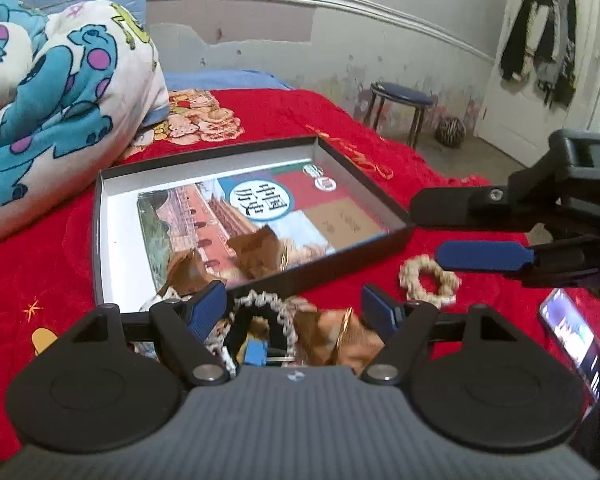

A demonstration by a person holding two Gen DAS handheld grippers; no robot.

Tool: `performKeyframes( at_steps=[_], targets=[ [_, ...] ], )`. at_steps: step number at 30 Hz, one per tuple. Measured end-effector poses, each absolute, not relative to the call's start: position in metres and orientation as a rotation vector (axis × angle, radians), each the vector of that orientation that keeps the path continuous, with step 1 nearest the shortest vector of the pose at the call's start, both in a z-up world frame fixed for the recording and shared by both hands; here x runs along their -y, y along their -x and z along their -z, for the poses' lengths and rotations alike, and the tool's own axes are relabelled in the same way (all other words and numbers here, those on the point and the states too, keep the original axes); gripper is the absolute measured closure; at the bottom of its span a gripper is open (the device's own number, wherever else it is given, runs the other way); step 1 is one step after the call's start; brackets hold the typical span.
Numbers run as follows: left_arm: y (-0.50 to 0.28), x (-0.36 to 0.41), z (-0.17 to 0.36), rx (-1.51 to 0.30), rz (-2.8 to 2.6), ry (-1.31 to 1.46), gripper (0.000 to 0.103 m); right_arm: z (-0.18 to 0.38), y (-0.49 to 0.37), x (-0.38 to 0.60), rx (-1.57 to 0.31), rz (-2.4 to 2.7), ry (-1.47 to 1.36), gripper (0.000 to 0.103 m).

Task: Organize objects
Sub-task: 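Move the right tool back to the pile of items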

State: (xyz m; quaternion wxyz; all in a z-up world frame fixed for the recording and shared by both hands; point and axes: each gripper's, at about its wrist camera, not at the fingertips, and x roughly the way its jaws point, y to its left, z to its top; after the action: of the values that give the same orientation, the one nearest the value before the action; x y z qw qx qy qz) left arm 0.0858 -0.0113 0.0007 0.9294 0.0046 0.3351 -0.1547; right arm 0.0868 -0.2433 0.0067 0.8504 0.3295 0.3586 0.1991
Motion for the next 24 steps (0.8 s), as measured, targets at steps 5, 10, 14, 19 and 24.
performKeyframes(
  at_steps=[5,10,14,19,24],
  targets=[
    [-0.081,0.007,0.008,-0.703,0.279,-0.031,0.019,0.012,-0.082,0.230,-0.819,-0.492,-0.756,0.052],
    [-0.084,0.000,0.021,-0.746,0.248,-0.042,0.019,0.034,-0.084,0.219,-0.884,-0.495,-0.766,0.053],
    [-0.086,0.001,0.026,-0.762,0.258,-0.027,0.019,0.052,-0.090,0.215,-0.938,-0.463,-0.767,0.055],
    [-0.086,0.009,0.028,-0.764,0.279,-0.050,0.019,0.058,-0.094,0.218,-0.948,-0.385,-0.725,0.056],
    [-0.089,0.015,0.033,-0.778,0.287,-0.048,0.019,0.054,-0.097,0.227,-0.935,-0.301,-0.659,0.056]
  ],
)
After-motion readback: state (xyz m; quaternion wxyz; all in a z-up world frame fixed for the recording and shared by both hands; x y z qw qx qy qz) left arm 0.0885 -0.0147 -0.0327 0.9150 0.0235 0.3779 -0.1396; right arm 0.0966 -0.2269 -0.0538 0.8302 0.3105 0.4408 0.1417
